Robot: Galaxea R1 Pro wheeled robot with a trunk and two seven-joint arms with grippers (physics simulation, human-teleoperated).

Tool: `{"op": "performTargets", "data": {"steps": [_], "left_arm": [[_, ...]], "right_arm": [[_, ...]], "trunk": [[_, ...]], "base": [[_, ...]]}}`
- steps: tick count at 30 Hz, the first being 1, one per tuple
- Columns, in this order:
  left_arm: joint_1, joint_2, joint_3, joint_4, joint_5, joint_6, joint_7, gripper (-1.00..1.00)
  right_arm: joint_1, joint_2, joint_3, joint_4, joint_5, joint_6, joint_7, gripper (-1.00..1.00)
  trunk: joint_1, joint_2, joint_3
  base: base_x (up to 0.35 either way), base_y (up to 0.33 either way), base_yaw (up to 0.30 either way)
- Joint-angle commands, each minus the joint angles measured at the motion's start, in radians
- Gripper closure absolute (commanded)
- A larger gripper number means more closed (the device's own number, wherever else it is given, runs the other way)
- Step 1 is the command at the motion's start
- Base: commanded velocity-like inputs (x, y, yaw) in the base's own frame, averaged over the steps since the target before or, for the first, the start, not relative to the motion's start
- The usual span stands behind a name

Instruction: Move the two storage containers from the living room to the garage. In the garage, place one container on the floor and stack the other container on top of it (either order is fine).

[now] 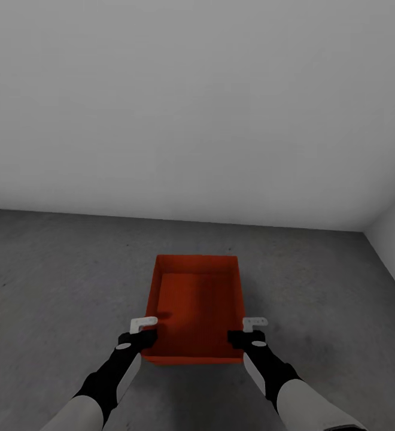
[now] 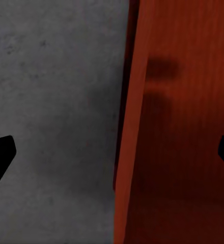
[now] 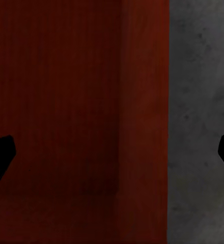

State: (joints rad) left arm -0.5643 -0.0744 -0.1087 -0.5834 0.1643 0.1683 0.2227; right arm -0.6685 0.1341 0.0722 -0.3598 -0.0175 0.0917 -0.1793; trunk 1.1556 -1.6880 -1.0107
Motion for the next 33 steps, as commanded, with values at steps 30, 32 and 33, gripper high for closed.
{"op": "performTargets", "data": {"steps": [30,32,33], "left_arm": [[0.000,-0.001,-0.005,-0.003,0.013,0.013,0.010,-1.00],[0.000,-0.001,-0.005,-0.003,0.014,0.013,0.010,-1.00],[0.000,-0.001,-0.005,-0.003,0.014,0.013,0.010,-1.00]], "right_arm": [[0.001,-0.001,0.008,-0.002,-0.001,0.007,-0.008,-1.00],[0.001,-0.001,0.008,-0.002,-0.001,0.007,-0.008,-1.00],[0.001,-0.001,0.008,-0.002,-0.001,0.008,-0.008,-1.00]], "trunk": [[-0.058,0.105,0.046],[-0.065,0.119,0.053],[-0.069,0.126,0.056]], "base": [[0.000,0.000,0.000],[0.000,0.000,0.000],[0.000,0.000,0.000]]}}
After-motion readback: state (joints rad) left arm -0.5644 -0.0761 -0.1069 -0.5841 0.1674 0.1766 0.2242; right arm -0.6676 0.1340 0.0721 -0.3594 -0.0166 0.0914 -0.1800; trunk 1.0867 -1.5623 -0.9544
